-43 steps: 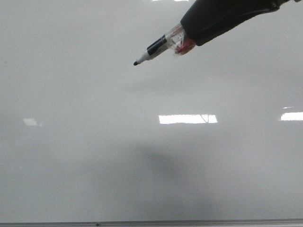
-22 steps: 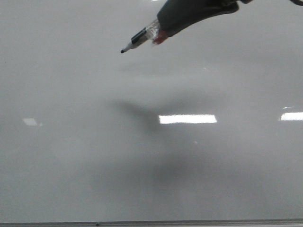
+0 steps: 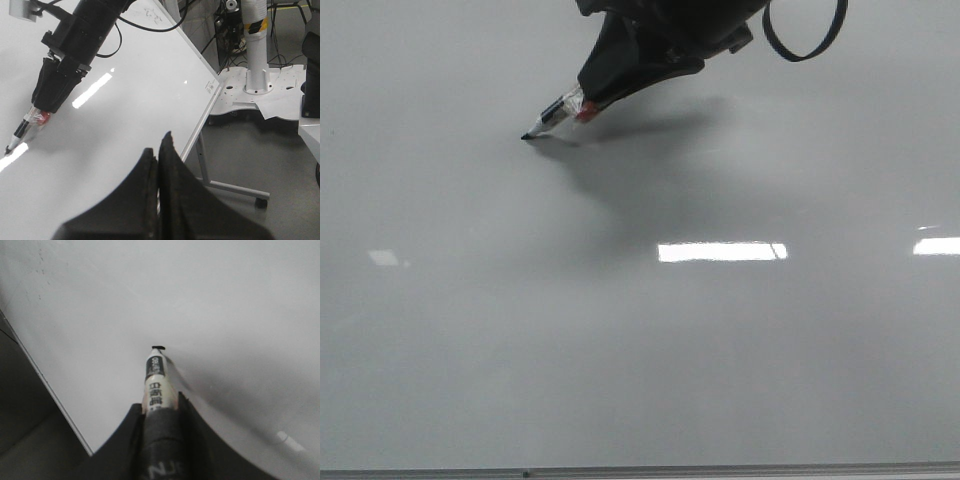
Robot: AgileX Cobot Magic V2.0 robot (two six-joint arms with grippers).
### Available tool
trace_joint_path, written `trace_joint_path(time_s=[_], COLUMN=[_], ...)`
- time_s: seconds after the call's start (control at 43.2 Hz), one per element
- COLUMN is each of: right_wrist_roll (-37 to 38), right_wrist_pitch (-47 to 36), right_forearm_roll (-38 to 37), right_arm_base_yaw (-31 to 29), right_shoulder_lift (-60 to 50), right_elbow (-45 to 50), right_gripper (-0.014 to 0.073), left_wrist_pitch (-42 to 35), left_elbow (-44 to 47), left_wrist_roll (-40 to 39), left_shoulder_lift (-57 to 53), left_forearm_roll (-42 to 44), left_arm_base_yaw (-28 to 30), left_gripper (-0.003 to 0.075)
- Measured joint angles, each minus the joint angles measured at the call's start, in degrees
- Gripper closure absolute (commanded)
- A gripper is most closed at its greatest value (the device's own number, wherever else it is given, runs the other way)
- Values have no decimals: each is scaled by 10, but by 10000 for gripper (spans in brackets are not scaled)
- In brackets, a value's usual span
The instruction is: Write number 7 on whiteboard
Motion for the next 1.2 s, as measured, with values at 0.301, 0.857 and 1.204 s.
trace_joint_path(time_s=[0.301, 0.857, 1.204], right_wrist_roll=[-8, -30, -149], right_wrist_pitch=[52, 54, 93], right_forearm_roll=[7, 13, -42], right_arm_base_yaw=[-109, -27, 60], right_shoulder_lift=[-71, 34, -113], right_elbow=[69, 128, 128], right_gripper=[662, 662, 659], left_wrist_pitch=[0, 0, -25], left_elbow=[2, 2, 2], left_wrist_roll=[0, 0, 0], left_shoulder_lift=[0, 0, 1], left_forearm_roll=[0, -1, -33], left_arm_base_yaw=[0, 0, 0], left_gripper=[741, 741, 740])
